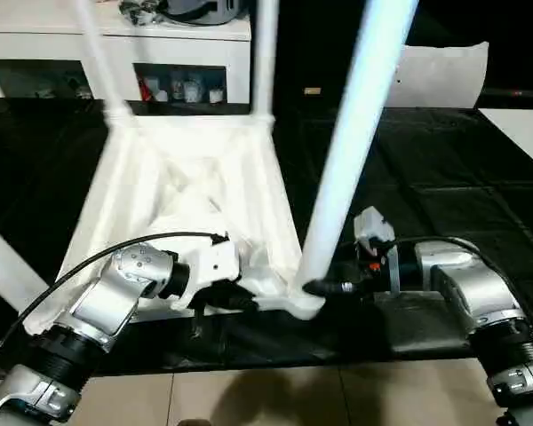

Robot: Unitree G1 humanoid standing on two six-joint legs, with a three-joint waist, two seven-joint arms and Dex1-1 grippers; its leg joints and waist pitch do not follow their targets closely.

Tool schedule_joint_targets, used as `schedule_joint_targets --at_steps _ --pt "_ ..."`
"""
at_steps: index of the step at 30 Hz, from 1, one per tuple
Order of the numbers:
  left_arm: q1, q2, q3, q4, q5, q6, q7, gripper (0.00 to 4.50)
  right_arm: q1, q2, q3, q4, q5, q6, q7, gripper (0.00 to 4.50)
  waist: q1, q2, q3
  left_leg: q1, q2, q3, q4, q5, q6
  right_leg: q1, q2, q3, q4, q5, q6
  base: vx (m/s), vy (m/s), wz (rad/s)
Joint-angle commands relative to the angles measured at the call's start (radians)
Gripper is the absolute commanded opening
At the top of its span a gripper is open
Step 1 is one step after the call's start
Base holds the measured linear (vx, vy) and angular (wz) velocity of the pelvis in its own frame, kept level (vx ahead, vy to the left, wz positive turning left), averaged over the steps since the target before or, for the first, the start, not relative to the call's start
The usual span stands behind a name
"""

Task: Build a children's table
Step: Rotate leg to tighten

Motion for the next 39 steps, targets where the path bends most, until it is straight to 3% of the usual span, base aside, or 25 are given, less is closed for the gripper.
schedule_joint_targets --at_steps 1,2,3,8,9,12,19,22,24,26,27,28,29,30,31,32,33,34,35,36,38,39 --pt "-0.003 0.005 -0.046 -0.01 0.018 -0.019 -0.046 0.0 0.01 -0.022 0.014 -0.017 0.005 -0.005 0.031 2.97 -0.006 0.002 -0.064 -0.015 0.018 0.012 -0.065 -0.094 0.058 0.076 -0.068 0.077 -0.091 -0.381 0.022 0.0 0.0 0.0" --pt "-0.003 0.005 -0.046 -0.01 0.018 -0.019 -0.046 0.0 0.01 -0.022 0.014 -0.017 0.005 -0.005 0.031 2.7 -0.007 0.001 -0.065 -0.015 0.018 0.012 -0.065 -0.094 0.058 0.077 -0.067 0.077 -0.091 -0.381 0.025 0.0 0.0 0.0" --pt "-0.005 0.008 -0.046 -0.003 0.017 -0.025 -0.051 0.0 0.015 -0.024 0.018 -0.02 0.006 -0.002 0.043 2.7 -0.006 0.005 -0.065 -0.015 0.015 0.012 -0.063 -0.096 0.056 0.077 -0.067 0.075 -0.092 -0.385 0.028 0.0 0.0 0.0" --pt "-0.008 0.004 -0.043 0.004 0.013 -0.025 -0.054 0.0 0.017 -0.021 0.017 -0.023 0.018 0.011 0.057 2.35 -0.006 0.002 -0.067 -0.015 0.015 0.011 -0.063 -0.091 0.055 0.077 -0.065 0.073 -0.092 -0.384 0.034 0.0 0.0 0.0" --pt "-0.008 0.002 -0.042 0.007 0.009 -0.025 -0.055 0.0 0.019 -0.019 0.016 -0.026 0.02 0.013 0.061 2.25 -0.006 0.01 -0.067 -0.014 0.018 0.009 -0.064 -0.094 0.052 0.077 -0.065 0.072 -0.093 -0.377 0.029 0.0 0.0 0.0" --pt "-0.008 -0.002 -0.039 0.006 0.001 -0.018 -0.055 0.0 0.024 -0.017 0.012 -0.034 0.035 0.029 0.065 2.03 -0.005 0.007 -0.068 -0.015 0.015 0.011 -0.063 -0.096 0.052 0.079 -0.064 0.072 -0.092 -0.373 0.029 0.0 0.0 0.0" --pt "0.009 -0.028 -0.011 -0.018 -0.043 0.049 -0.035 0.0 0.057 0.016 -0.018 -0.104 0.086 0.109 0.006 1.95 -0.005 0.007 -0.067 -0.016 0.015 0.01 -0.063 -0.092 0.048 0.078 -0.064 0.069 -0.094 -0.381 0.034 0.0 0.0 0.0" --pt "0.012 -0.053 0.008 -0.033 -0.044 0.126 0.024 0.0 0.057 0.073 -0.032 -0.113 0.047 0.163 -0.156 1.95 -0.011 0.009 -0.061 -0.012 0.013 0.011 -0.065 -0.111 0.035 0.075 -0.063 0.065 -0.103 -0.423 0.047 0.0 0.0 0.0" --pt "0.007 -0.083 0.026 -0.03 -0.04 0.164 0.083 0.0 0.041 0.118 -0.051 -0.089 0.009 0.191 -0.284 1.95 -0.023 0.01 -0.056 -0.005 0.005 0.012 -0.061 -0.162 0.018 0.073 -0.063 0.052 -0.121 -0.504 0.08 0.0 0.0 0.0" --pt "-0.002 -0.124 0.051 -0.02 -0.037 0.208 0.158 0.0 0.021 0.171 -0.082 -0.061 -0.017 0.238 -0.426 1.95 -0.047 0.014 -0.053 0.006 -0.001 0.01 -0.052 -0.221 0.014 0.072 -0.057 0.019 -0.15 -0.578 0.134 0.0 0.0 0.0" --pt "-0.008 -0.147 0.062 -0.015 -0.031 0.233 0.2 0.0 0.008 0.2 -0.102 -0.041 -0.03 0.261 -0.509 1.95 -0.057 0.017 -0.054 0.005 0.005 0.006 -0.053 -0.235 0.016 0.077 -0.058 0.015 -0.152 -0.572 0.138 0.0 0.0 0.0" --pt "-0.018 -0.175 0.077 -0.007 -0.024 0.263 0.252 0.0 -0.008 0.234 -0.128 -0.017 -0.048 0.283 -0.613 1.95 -0.075 0.027 -0.057 -0.007 0.028 -0.006 -0.063 -0.256 0.015 0.095 -0.061 0.006 -0.151 -0.534 0.134 0.0 0.0 0.0" --pt "-0.03 -0.208 0.095 0.005 -0.018 0.291 0.311 0.0 -0.024 0.268 -0.154 0.011 -0.069 0.293 -0.721 1.95 -0.092 0.038 -0.057 -0.008 0.064 -0.02 -0.079 -0.329 0.018 0.109 -0.068 0.009 -0.134 -0.497 0.116 0.0 0.0 0.0" --pt "-0.035 -0.226 0.104 0.008 -0.017 0.306 0.342 0.0 -0.031 0.284 -0.169 0.021 -0.074 0.303 -0.771 1.95 -0.098 0.038 -0.058 -0.017 0.083 -0.031 -0.092 -0.357 0.016 0.118 -0.07 0.024 -0.108 -0.458 0.103 0.0 0.0 0.0" --pt "-0.04 -0.245 0.114 0.01 -0.016 0.32 0.372 0.0 -0.035 0.298 -0.181 0.028 -0.074 0.306 -0.806 1.95 -0.101 0.036 -0.058 -0.011 0.102 -0.039 -0.11 -0.409 0.014 0.116 -0.078 0.058 -0.074 -0.395 0.073 0.0 0.0 0.0" --pt "-0.045 -0.275 0.125 0.01 -0.014 0.336 0.415 0.0 -0.028 0.311 -0.181 0.018 -0.069 0.288 -0.811 1.95 -0.112 0.019 -0.053 0.007 0.058 -0.018 -0.088 -0.397 0.006 0.092 -0.085 0.061 -0.109 -0.45 0.063 0.0 0.0 0.0" --pt "-0.044 -0.285 0.124 0.006 -0.014 0.338 0.425 0.0 -0.021 0.315 -0.178 0.01 -0.064 0.265 -0.803 1.95 -0.104 0.006 -0.053 0.023 -0.012 0.013 -0.046 -0.281 0.011 0.067 -0.085 0.034 -0.151 -0.58 0.093 0.0 0.0 0.0" --pt "-0.043 -0.291 0.122 0.001 -0.014 0.339 0.429 0.0 -0.016 0.318 -0.177 0.004 -0.061 0.251 -0.797 2.29 -0.1 0.006 -0.053 0.017 -0.02 0.018 -0.046 -0.237 0.028 0.072 -0.088 0.033 -0.155 -0.601 0.101 0.0 0.0 0.0" --pt "-0.043 -0.291 0.122 0.001 -0.014 0.339 0.429 0.0 -0.016 0.318 -0.177 0.004 -0.061 0.251 -0.797 2.49 -0.097 0.006 -0.056 0.003 -0.019 0.017 -0.051 -0.201 0.043 0.082 -0.084 0.035 -0.15 -0.584 0.108 0.0 0.0 0.0" --pt "-0.041 -0.3 0.122 -0.006 -0.013 0.344 0.434 0.0 -0.008 0.324 -0.183 -0.01 -0.055 0.253 -0.797 2.49 -0.094 0.01 -0.063 -0.007 -0.006 0.011 -0.061 -0.151 0.052 0.088 -0.077 0.039 -0.14 -0.511 0.105 0.053 -0.012 0.03" --pt "-0.034 -0.307 0.118 -0.018 -0.007 0.344 0.435 0.0 0.009 0.328 -0.184 -0.046 -0.048 0.255 -0.776 2.65 -0.091 0.015 -0.068 -0.006 0.018 0.004 -0.068 -0.081 0.051 0.084 -0.073 0.054 -0.114 -0.358 0.042 0.056 -0.01 0.1" --pt "-0.03 -0.304 0.113 -0.023 0.001 0.341 0.44 0.0 0.017 0.325 -0.181 -0.066 -0.048 0.263 -0.779 2.84 -0.089 0.012 -0.072 -0.009 0.021 0.003 -0.068 -0.059 0.052 0.087 -0.074 0.057 -0.104 -0.321 0.026 0.062 -0.005 0.05"
